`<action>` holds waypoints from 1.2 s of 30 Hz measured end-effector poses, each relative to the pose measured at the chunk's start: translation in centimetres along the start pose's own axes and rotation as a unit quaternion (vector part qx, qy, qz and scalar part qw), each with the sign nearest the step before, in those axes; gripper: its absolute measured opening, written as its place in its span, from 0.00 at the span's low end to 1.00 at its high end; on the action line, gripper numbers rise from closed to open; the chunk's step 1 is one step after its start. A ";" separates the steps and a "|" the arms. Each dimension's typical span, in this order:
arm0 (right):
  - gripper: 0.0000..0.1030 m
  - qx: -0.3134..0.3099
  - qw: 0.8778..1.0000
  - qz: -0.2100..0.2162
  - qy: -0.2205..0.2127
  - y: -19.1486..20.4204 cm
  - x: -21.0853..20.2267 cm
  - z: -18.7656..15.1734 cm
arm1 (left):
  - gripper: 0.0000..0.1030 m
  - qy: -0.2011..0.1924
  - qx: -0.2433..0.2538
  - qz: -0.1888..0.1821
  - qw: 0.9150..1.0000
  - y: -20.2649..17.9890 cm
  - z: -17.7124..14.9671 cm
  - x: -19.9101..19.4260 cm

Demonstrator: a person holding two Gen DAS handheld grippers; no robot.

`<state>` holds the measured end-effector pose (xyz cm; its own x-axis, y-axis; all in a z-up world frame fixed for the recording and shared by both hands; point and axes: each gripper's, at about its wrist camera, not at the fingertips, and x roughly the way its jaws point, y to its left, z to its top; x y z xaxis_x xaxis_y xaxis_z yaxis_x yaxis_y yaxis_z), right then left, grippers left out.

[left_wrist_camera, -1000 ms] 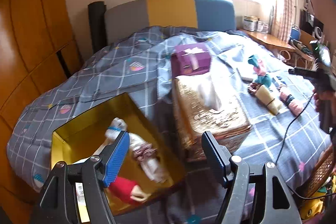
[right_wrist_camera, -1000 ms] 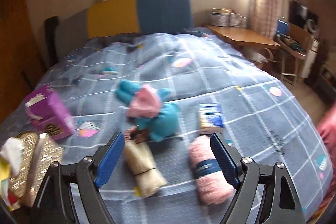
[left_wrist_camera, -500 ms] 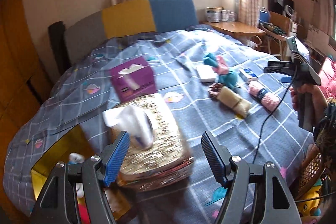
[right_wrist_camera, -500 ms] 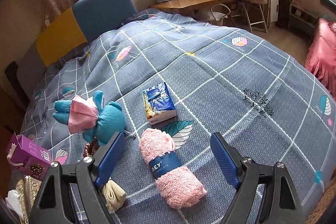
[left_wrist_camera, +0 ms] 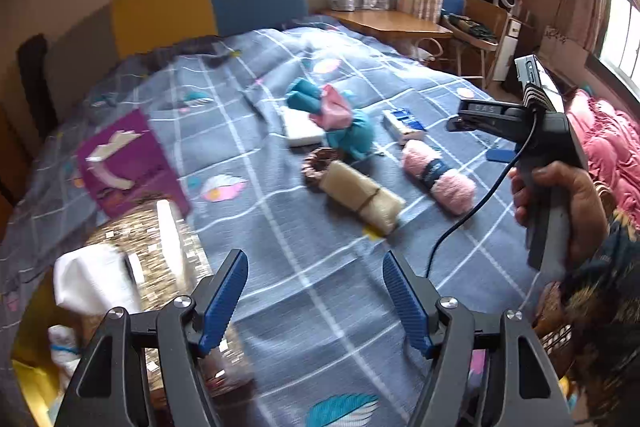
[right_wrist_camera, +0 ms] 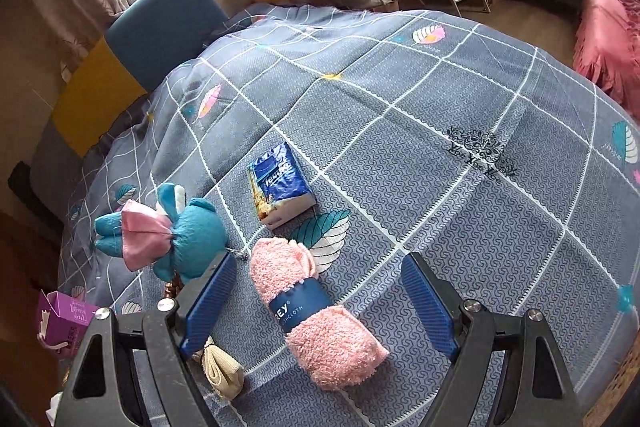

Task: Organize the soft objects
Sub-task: 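Move both tools back toward the remaining soft items on the bed, then grasp the beige mesh scrubber with the left gripper while the right gripper grasps the pink towel roll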

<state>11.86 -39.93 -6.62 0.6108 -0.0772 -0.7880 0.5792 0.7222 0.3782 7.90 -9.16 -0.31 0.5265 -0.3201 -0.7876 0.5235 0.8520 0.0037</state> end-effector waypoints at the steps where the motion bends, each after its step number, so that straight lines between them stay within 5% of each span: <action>1: 0.83 0.004 1.000 0.003 0.002 -0.1 0.0 0.0 | 0.69 0.007 -0.002 -0.008 1.000 -0.4 0.5 0.9; 11: 0.83 0.025 0.999 0.021 0.031 -0.7 0.9 -0.1 | 0.69 0.091 -0.124 -0.087 0.984 -1.1 3.7 12.1; 21: 0.83 0.024 0.998 0.034 0.051 -0.4 1.6 -0.3 | 0.69 0.112 -0.178 -0.072 0.975 -1.4 5.6 19.3; 23: 0.83 0.025 0.998 0.034 0.055 -0.4 1.7 -0.3 | 0.64 0.111 -0.174 -0.073 0.976 -1.5 5.5 19.9; 24: 0.83 0.023 0.997 0.034 0.058 -0.3 1.9 -0.2 | 0.52 0.114 -0.167 -0.072 0.977 -1.6 5.4 20.2; 27: 0.83 0.015 0.997 0.030 0.065 0.0 2.3 -0.3 | 0.46 0.107 -0.133 -0.076 0.982 -1.9 5.0 19.6; 32: 0.83 -0.018 0.994 0.016 0.110 0.9 4.0 -1.1 | 0.44 0.088 -0.078 -0.061 0.991 -2.0 3.6 16.3; 36: 0.83 -0.108 0.984 -0.023 0.143 3.3 5.4 -2.6 | 0.44 0.092 -0.042 -0.039 0.994 -1.8 1.3 15.0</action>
<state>15.64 -36.12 -10.88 0.3930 0.0609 -0.9175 0.4551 0.8541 0.2516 15.76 -16.04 -11.35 0.3508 -0.3113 -0.8832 0.4955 0.8620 -0.1070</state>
